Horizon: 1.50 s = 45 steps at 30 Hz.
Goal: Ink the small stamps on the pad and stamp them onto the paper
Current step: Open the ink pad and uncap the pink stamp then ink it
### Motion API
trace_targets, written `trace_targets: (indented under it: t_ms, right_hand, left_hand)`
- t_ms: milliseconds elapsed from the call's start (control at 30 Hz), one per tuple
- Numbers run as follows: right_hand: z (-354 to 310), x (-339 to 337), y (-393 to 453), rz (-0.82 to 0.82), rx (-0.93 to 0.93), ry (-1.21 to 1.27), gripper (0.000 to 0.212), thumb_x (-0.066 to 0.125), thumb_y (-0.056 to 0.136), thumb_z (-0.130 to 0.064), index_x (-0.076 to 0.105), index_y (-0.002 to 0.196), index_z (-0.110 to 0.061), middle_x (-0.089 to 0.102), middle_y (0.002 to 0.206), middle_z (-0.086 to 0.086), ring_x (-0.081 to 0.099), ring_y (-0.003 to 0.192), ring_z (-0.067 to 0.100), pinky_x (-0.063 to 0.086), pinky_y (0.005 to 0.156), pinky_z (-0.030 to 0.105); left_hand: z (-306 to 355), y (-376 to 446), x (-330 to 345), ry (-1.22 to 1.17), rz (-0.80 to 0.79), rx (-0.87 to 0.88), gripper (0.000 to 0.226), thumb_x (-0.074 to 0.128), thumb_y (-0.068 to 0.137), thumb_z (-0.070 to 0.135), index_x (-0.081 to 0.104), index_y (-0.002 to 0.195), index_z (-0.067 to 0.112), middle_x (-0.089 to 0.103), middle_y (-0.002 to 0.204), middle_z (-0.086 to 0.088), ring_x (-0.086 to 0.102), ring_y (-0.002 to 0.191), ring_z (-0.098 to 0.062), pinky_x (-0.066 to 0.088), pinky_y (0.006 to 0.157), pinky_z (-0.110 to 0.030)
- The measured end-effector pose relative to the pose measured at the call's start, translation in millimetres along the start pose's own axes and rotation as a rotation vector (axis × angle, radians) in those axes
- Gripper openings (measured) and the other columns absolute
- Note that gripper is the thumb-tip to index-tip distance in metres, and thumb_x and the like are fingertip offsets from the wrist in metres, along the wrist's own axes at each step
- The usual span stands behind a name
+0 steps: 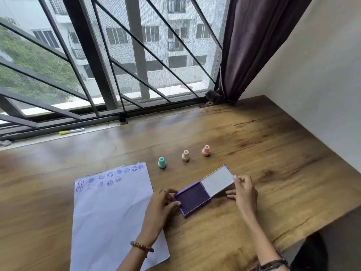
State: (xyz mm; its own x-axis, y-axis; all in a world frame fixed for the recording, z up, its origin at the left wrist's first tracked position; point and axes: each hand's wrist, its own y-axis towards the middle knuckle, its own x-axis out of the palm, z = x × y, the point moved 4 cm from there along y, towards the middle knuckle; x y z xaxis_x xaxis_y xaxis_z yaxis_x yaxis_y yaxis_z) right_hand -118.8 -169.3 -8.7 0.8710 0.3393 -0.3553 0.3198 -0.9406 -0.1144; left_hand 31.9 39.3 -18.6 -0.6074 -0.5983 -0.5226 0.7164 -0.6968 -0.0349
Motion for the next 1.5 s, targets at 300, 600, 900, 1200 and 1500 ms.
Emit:
trace_targets:
  t_ms: [300,600,900,1200,1500]
  right_hand:
    - [2,2,3,-0.014,-0.066,-0.253,0.005,0.056,0.086,-0.01,0.059,0.082,-0.011,0.058,0.05,0.003,0.052,0.041,0.02,0.045,0.049,0.032]
    - [-44,41,42,-0.078,-0.227,-0.388,0.008,0.06,0.086,-0.019,0.066,0.09,-0.015,0.073,0.088,0.004,0.065,0.078,0.024,0.042,0.059,0.027]
    - [-51,80,84,-0.323,-0.35,-0.472,0.045,0.071,0.074,-0.01,0.056,0.115,-0.021,0.065,0.106,0.007,0.062,0.091,0.026,0.052,0.077,0.038]
    - [-50,50,25,-0.372,-0.167,-0.035,0.011,0.066,0.083,-0.022,0.057,0.088,-0.027,0.07,0.088,-0.007,0.065,0.084,0.004,0.053,0.07,0.02]
    - [-65,45,-49,-0.432,-0.271,0.019,0.021,0.042,0.086,-0.048,0.047,0.079,-0.029,0.06,0.073,-0.019,0.054,0.067,0.003,0.04,0.062,0.013]
  left_hand:
    - [6,6,-4,0.032,0.008,-0.037,0.015,0.065,0.084,0.026,0.059,0.094,0.034,0.058,0.086,0.007,0.055,0.079,-0.002,0.041,0.066,-0.006]
    - [79,82,29,0.019,-0.07,0.048,0.023,0.052,0.092,0.019,0.061,0.113,0.012,0.064,0.108,0.0,0.058,0.098,-0.013,0.035,0.071,-0.006]
    - [70,131,72,-0.092,-0.161,-0.169,0.025,0.046,0.084,0.009,0.061,0.103,0.015,0.065,0.083,-0.009,0.057,0.074,-0.021,0.043,0.065,-0.03]
    - [74,76,45,-0.539,-0.046,-0.188,0.013,0.052,0.092,0.023,0.062,0.096,0.029,0.07,0.088,0.014,0.062,0.082,-0.004,0.05,0.069,-0.021]
    - [82,26,9,-0.598,-0.106,-0.19,0.012,0.059,0.086,0.023,0.071,0.089,0.023,0.074,0.083,0.007,0.066,0.079,-0.004,0.049,0.065,-0.012]
